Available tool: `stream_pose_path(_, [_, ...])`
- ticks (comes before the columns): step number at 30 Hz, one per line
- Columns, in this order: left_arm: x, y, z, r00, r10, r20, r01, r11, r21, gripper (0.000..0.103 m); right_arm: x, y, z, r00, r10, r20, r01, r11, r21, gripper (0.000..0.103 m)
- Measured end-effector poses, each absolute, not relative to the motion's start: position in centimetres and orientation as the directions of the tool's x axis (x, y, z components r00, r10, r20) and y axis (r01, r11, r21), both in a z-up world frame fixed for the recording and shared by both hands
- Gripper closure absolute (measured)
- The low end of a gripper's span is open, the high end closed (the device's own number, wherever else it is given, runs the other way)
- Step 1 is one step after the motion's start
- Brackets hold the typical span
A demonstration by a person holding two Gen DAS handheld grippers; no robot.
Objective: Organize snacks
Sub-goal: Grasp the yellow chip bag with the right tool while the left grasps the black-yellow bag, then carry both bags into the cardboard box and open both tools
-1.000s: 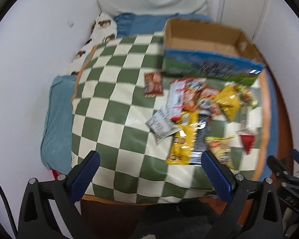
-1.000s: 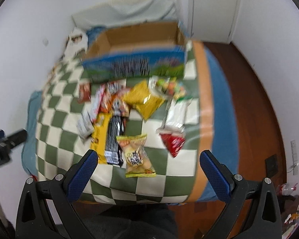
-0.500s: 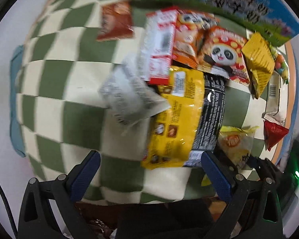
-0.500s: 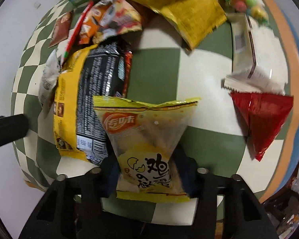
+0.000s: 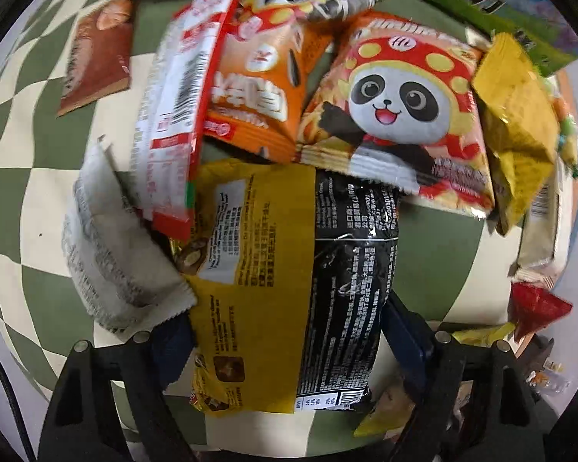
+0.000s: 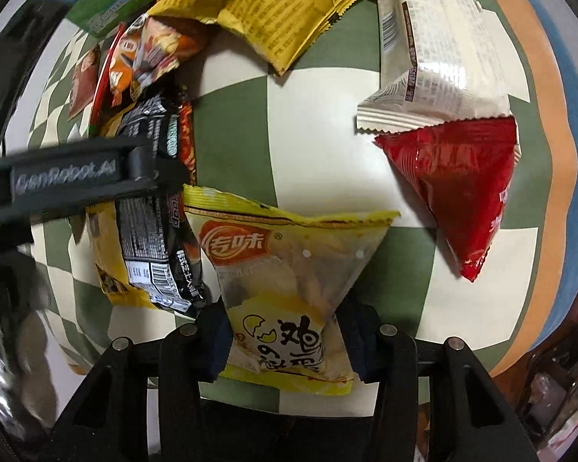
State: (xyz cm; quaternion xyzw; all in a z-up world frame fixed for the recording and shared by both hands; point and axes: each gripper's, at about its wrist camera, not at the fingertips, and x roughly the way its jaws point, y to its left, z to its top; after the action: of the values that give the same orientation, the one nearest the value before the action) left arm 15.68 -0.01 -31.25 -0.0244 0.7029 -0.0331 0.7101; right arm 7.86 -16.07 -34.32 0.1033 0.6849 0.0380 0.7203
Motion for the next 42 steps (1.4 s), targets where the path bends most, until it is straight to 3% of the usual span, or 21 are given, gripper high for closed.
stream_pose_path(9, [10.7,4.2,-33.1,-0.048,-0.065,-0.997,-0.020,0.998,-0.065,0.015,9.8,-15.4,-33.0,0.047,0.192,-0.980,0.057,0.979,0.195,0.051])
stream_pose_path(14, [10.9,4.6,-34.9,-0.075,-0.070,-0.995,-0.021,0.997,-0.069,0.015,9.8,-15.9,-31.3,0.039,0.210,-0.977,0.087,0.973,0.213,0.029])
stream_pose_path(21, [11.7,4.7,-38.2,-0.070,-0.095,-0.993,-0.015,0.995,-0.095,0.016,8.2,-16.0,-32.0,0.067,0.168,-0.984,0.196,0.964,0.178,0.029])
stream_pose_path(23, [12.3,4.1,-36.5,-0.070,-0.091,-0.993,-0.025,0.996,-0.089,0.016,7.6,-16.2,-32.0,0.087,0.149,-0.985,0.216,0.962,0.165,0.029])
stream_pose_path(27, [11.8,4.2,-34.8,-0.060,-0.094,-0.994,-0.021,0.995,-0.093,0.017,7.7,-15.1,-32.7,0.089,0.066,-0.994,0.230,0.969,0.085,0.041])
stream_pose_path(28, [11.6,4.3,-34.6,-0.056,-0.091,-0.994,-0.015,0.996,-0.090,0.017,7.4,-14.9,-32.6,0.098,0.055,-0.994,0.228,0.971,0.076,0.050])
stream_pose_path(31, [10.5,3.7,-33.4,-0.016,-0.073,-0.997,0.006,0.997,-0.073,0.017,5.8,-14.9,-32.3,0.114,0.035,-0.993,0.201,0.978,0.057,0.061])
stream_pose_path(42, [8.0,3.1,-25.3,0.110,-0.136,-0.985,0.038,0.990,-0.133,0.018,3.0,-13.7,-26.3,0.175,0.081,-0.981,0.112,0.988,0.101,0.065])
